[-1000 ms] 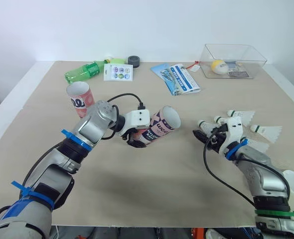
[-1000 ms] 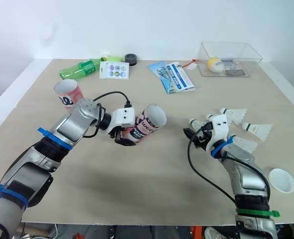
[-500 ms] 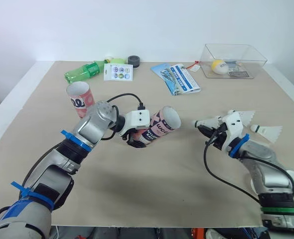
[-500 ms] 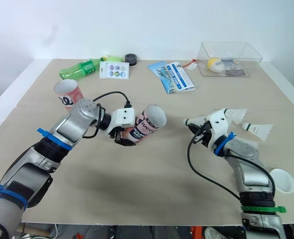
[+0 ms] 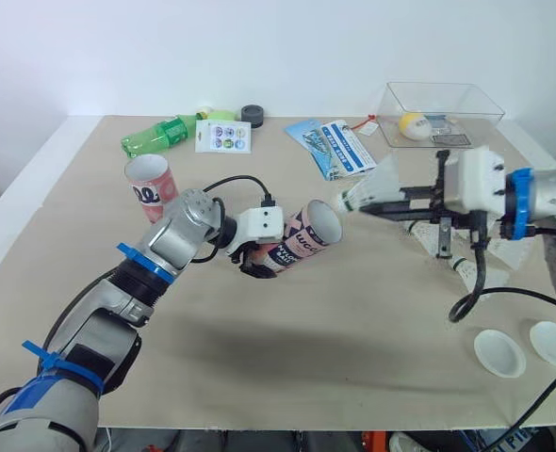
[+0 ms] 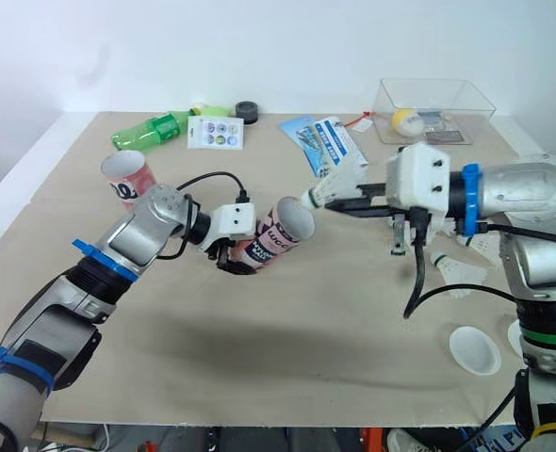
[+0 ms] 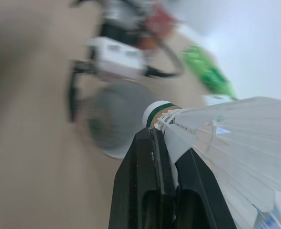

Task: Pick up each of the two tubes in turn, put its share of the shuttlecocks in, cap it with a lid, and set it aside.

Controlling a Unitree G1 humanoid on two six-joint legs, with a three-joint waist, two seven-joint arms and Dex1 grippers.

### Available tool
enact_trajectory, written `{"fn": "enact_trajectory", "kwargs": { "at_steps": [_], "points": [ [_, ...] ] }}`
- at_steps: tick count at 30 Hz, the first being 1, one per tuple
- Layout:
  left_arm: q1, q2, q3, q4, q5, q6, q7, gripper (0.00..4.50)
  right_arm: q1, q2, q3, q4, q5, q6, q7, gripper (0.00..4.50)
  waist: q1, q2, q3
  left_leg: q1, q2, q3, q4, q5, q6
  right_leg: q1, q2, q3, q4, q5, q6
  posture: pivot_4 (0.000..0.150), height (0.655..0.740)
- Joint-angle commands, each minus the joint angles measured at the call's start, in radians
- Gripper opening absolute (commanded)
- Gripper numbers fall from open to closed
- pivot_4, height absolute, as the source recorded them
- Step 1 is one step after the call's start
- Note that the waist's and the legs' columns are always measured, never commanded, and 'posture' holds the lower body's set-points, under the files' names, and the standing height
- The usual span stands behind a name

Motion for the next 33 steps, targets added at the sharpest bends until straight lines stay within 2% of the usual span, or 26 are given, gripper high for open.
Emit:
{"fn": "enact_trajectory", "kwargs": {
  "at_steps": [1,7,11,12,13,17,20,23,27,30,33],
  "points": [
    [-0.015,-0.01,-0.003,-0.015,-0.001,0.02,-0.011,3.71,-0.028,0.02,0.029,0.039,-0.07,-0.111,0.012,0.06,0.0,0.0,0.0,0.0,0.0,0.0,0.0,0.0,0.0,0.0,0.0,0.0,0.0,0.0,0.0,0.15,0.74],
    [-0.021,-0.017,0.003,-0.016,-0.003,0.037,-0.01,3.71,-0.071,0.075,0.1,0.138,-0.152,-0.253,0.04,0.06,0.003,0.0,0.0,0.0,0.0,0.0,0.0,0.0,0.0,0.0,0.0,0.0,0.0,0.0,0.0,0.15,0.74],
    [-0.021,-0.019,0.008,-0.018,-0.003,0.045,-0.005,3.71,-0.099,0.107,0.122,0.18,-0.156,-0.278,0.053,0.06,0.003,0.0,0.0,0.0,0.0,0.0,0.0,0.0,0.0,0.0,0.0,0.0,0.0,0.0,0.0,0.15,0.74],
    [-0.02,-0.019,0.008,-0.019,-0.002,0.046,-0.004,3.71,-0.113,0.115,0.123,0.189,-0.157,-0.287,0.054,0.7,0.003,0.0,0.0,0.0,0.0,0.0,0.0,0.0,0.0,0.0,0.0,0.0,0.0,0.0,0.0,0.15,0.74],
    [-0.02,-0.018,0.008,-0.02,-0.002,0.049,-0.003,3.71,-0.125,0.121,0.123,0.195,-0.154,-0.286,0.054,1.0,0.003,0.0,0.0,0.0,0.0,0.0,0.0,0.0,0.0,0.0,0.0,0.0,0.0,0.0,0.0,0.15,0.74],
    [-0.017,-0.012,0.007,-0.022,0.003,0.049,-0.002,3.71,-0.141,0.115,0.099,0.17,-0.092,-0.216,0.069,2.92,0.004,0.0,0.0,0.0,0.0,0.0,0.0,0.0,0.0,0.0,0.0,0.0,0.0,0.0,0.0,0.15,0.74],
    [-0.018,-0.011,0.008,-0.021,0.004,0.049,-0.001,3.71,-0.111,0.085,0.034,0.128,0.01,-0.06,0.052,4.4,0.005,0.0,0.0,-0.001,0.0,0.0,0.0,0.0,0.0,0.0,-0.001,0.0,0.0,0.0,0.0,0.15,0.74],
    [-0.02,-0.011,0.006,-0.025,0.006,0.049,-0.001,3.71,-0.037,0.046,-0.091,0.087,0.137,0.151,-0.023,4.46,0.006,0.0,0.0,-0.001,0.0,-0.001,0.0,0.0,0.0,0.0,-0.001,-0.001,0.0,0.0,-0.001,0.15,0.74],
    [-0.021,-0.017,0.002,-0.025,0.009,0.046,0.001,3.71,0.155,0.008,-0.29,0.016,0.24,0.37,-0.163,4.46,0.009,0.0,0.0,-0.002,0.0,-0.002,0.0,0.0,0.0,0.0,-0.001,-0.001,0.0,-0.001,-0.001,0.15,0.74],
    [-0.025,-0.018,-0.001,-0.02,0.01,0.036,-0.005,3.71,0.382,0.032,-0.485,-0.04,0.27,0.459,-0.267,4.46,0.013,0.0,0.0,-0.002,-0.001,-0.002,-0.001,0.0,0.0,0.0,-0.001,-0.002,0.0,-0.001,-0.001,0.15,0.74],
    [-0.031,-0.016,-0.015,-0.014,0.021,0.012,-0.011,3.71,0.578,0.07,-0.613,-0.068,0.227,0.456,-0.353,4.46,0.011,0.001,0.0,-0.002,-0.001,-0.002,0.0,0.0,0.0,0.0,-0.001,-0.001,0.0,-0.002,0.0,0.15,0.74]
  ]
}}
